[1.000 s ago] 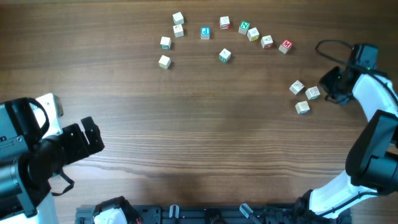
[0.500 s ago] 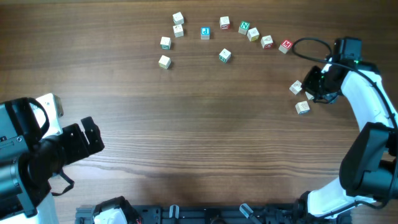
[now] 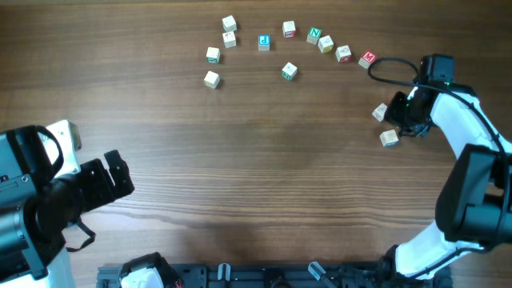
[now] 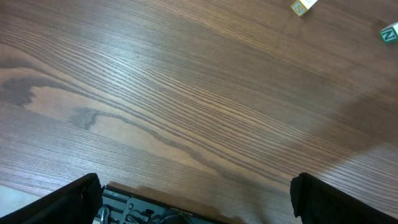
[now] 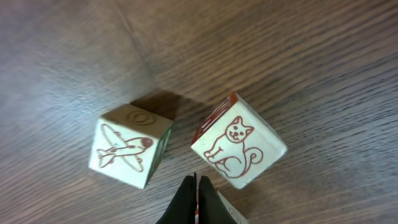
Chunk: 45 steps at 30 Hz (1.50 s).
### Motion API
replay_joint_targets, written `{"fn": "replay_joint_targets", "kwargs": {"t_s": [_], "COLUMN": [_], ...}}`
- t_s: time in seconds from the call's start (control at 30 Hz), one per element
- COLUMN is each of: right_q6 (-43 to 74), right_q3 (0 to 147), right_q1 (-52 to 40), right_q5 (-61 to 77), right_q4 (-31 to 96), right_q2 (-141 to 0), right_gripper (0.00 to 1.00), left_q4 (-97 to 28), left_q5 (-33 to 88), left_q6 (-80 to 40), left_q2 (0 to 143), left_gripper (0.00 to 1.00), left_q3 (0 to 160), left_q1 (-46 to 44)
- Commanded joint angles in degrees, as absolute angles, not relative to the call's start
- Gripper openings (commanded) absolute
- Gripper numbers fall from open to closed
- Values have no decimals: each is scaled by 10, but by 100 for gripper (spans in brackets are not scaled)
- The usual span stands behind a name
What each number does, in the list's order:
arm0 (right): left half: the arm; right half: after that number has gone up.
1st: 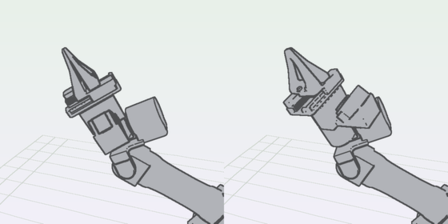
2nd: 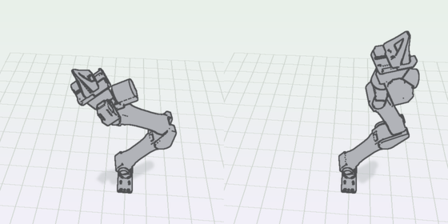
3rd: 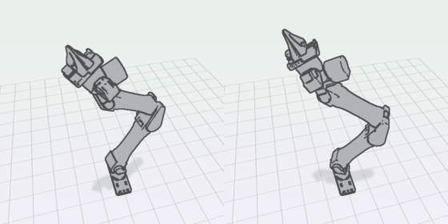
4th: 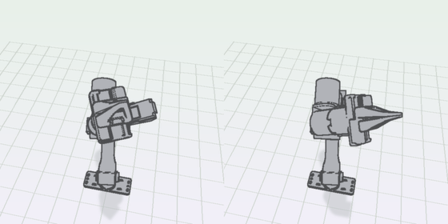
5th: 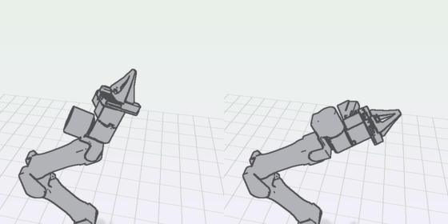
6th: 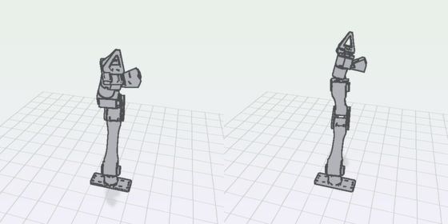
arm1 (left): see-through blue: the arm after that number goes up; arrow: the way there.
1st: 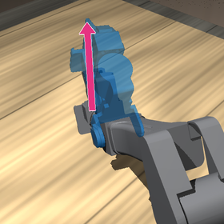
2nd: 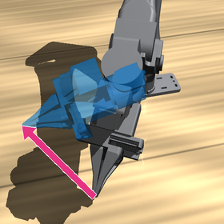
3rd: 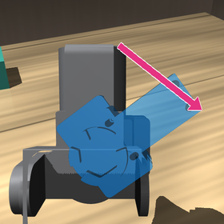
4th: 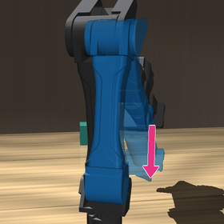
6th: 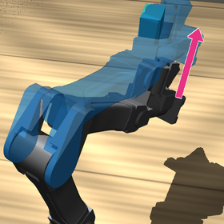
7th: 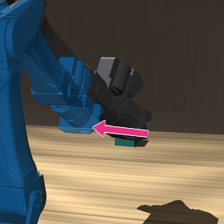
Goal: Form a circle
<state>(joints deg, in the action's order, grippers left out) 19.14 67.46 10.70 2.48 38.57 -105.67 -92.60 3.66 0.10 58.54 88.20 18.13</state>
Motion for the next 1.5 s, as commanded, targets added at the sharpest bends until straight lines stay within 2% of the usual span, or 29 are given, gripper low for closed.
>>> {"fn": "replay_joint_targets", "kwargs": {"t_s": [0.0,0.33,0.9,1.13,1.2,1.23,1.27,1.3,1.33,1.4,1.47], "right_q6": [180,180,137,119,93,77,53,37,24,-9,-32], "right_q3": [670,670,670,679,679,679,679,679,679,674,668], "right_q1": [108,108,108,108,108,108,108,108,108,108,108], "right_q5": [17,-2,-2,76,78,78,77,77,75,74,74], "right_q4": [385,352,372,393,418,433,458,470,478,481,477], "right_q2": [-1074,-1075,-1075,-1028,-1003,-995,-986,-985,-985,-985,-985], "right_gripper": [4,4,4,5,22,37,57,69,77,86,89], "left_q4": [-924,-924,-924,-924,-924,-924,-924,-924,-924,-924,-924], "left_q5": [31,31,31,31,31,31,31,31,31,31,31], "left_q6": [-4,-5,-5,-4,-4,-4,-5,-4,-4,-5,-4], "left_q2": [581,581,581,581,581,581,581,581,581,581,581], "left_gripper": [100,100,100,100,100,100,100,100,100,100,100], "left_q3": [879,879,879,879,879,879,879,879,879,879,879], "left_q1": [185,185,185,185,185,185,185,185,185,185,185]}}
